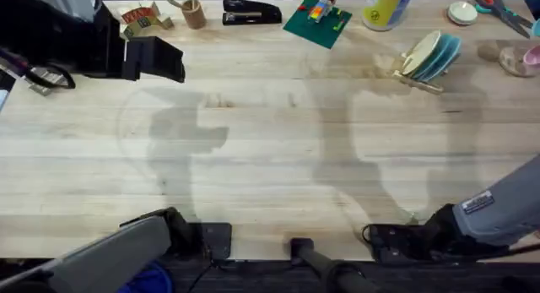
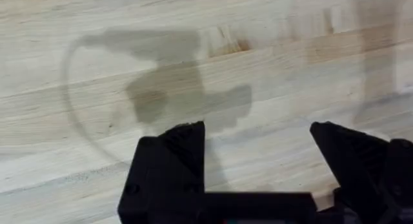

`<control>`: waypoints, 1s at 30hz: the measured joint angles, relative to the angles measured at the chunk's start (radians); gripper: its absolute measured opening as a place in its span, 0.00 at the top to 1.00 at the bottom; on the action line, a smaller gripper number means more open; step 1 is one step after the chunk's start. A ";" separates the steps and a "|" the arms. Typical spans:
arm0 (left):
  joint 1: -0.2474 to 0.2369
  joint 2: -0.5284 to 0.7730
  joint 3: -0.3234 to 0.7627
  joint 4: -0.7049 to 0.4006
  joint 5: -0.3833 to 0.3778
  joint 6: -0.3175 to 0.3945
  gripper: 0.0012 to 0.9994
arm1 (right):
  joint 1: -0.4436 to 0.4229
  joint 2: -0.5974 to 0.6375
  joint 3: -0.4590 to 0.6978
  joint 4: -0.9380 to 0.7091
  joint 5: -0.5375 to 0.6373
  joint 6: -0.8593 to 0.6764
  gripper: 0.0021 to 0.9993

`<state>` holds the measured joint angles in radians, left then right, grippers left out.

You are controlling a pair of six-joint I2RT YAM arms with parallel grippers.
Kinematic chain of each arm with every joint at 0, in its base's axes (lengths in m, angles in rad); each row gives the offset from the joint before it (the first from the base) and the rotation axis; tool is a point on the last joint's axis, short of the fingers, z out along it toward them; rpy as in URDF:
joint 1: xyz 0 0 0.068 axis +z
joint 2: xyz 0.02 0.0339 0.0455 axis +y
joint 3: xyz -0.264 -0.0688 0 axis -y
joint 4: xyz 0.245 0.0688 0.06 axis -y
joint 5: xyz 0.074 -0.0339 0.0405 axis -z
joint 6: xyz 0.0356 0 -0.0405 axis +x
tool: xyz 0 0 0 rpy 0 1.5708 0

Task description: Pick up the plates from the table one by one and place each into a slot on the dish rack.

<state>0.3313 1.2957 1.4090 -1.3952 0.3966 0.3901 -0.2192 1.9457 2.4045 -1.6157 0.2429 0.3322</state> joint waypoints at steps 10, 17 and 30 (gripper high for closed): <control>0.000 0.000 0.000 0.000 0.000 0.000 0.00 | 0.000 -0.051 0.087 -0.002 -0.053 -0.036 0.01; 0.000 0.000 0.000 0.000 0.000 0.000 0.00 | 0.007 -0.168 0.087 -0.001 -0.097 -0.059 0.01; 0.000 0.000 0.000 0.000 0.000 0.000 0.00 | 0.132 -0.551 0.044 -0.002 -0.143 -0.129 0.00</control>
<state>0.3313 1.2959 1.4090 -1.3956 0.3965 0.3901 -0.0876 1.3950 2.4484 -1.6173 0.0996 0.2028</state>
